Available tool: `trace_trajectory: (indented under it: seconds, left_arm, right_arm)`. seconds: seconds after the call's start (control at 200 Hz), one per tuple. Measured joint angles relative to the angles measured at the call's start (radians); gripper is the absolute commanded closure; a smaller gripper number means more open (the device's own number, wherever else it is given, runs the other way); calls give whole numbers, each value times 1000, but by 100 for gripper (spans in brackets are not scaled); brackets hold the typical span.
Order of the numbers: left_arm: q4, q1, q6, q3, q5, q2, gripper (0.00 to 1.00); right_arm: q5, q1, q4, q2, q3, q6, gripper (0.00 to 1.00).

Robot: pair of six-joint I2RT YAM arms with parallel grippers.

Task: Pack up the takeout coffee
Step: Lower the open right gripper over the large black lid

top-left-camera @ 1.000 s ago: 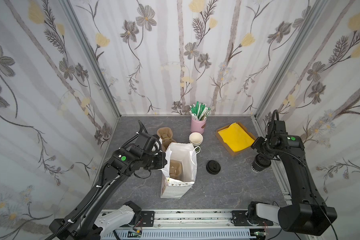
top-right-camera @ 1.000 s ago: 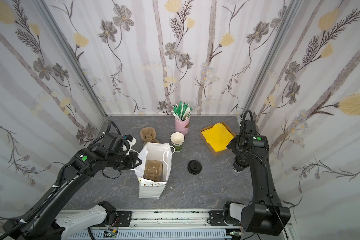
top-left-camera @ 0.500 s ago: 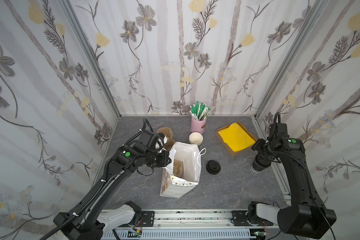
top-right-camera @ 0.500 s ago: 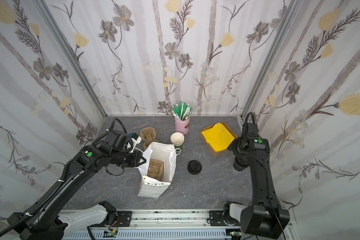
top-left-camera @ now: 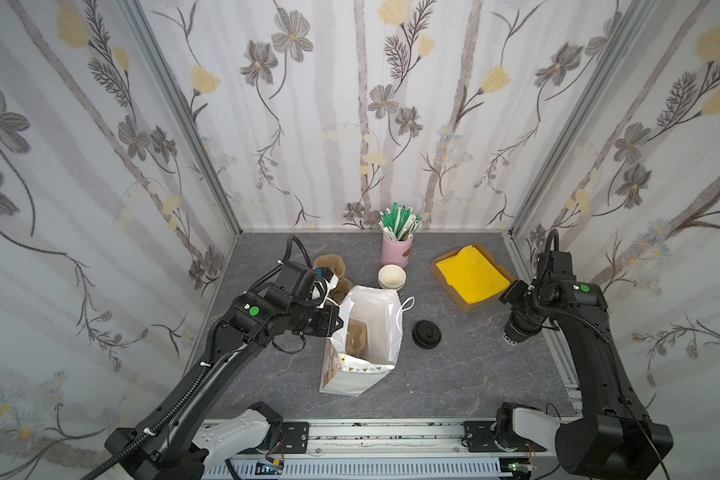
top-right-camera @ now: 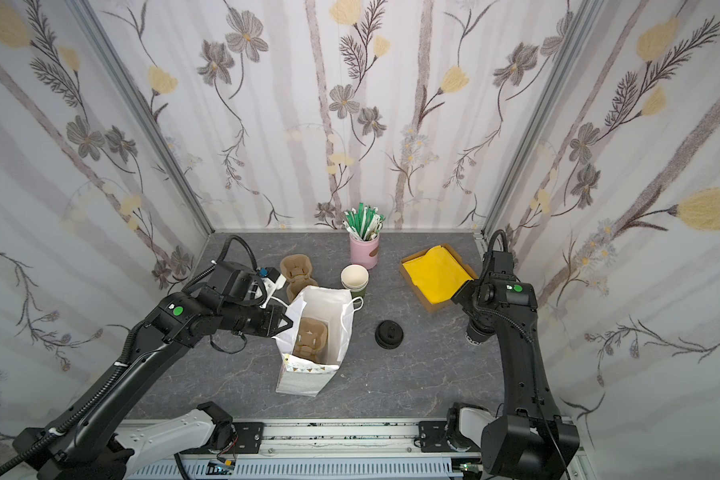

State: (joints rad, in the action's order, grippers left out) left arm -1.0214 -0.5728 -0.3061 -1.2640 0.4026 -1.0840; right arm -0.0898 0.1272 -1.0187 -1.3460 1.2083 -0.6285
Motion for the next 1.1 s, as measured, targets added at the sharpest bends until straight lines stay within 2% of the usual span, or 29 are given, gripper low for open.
trace_trajectory:
  seconds: [0.345, 1.099]
  left_arm:
    - [-1, 0, 44, 0, -48, 32, 100]
    - [-1, 0, 74, 7, -96, 71, 100]
  right_arm:
    - [-34, -101, -6, -35, 67, -18, 35]
    - [-16, -105, -15, 7, 22, -17, 37]
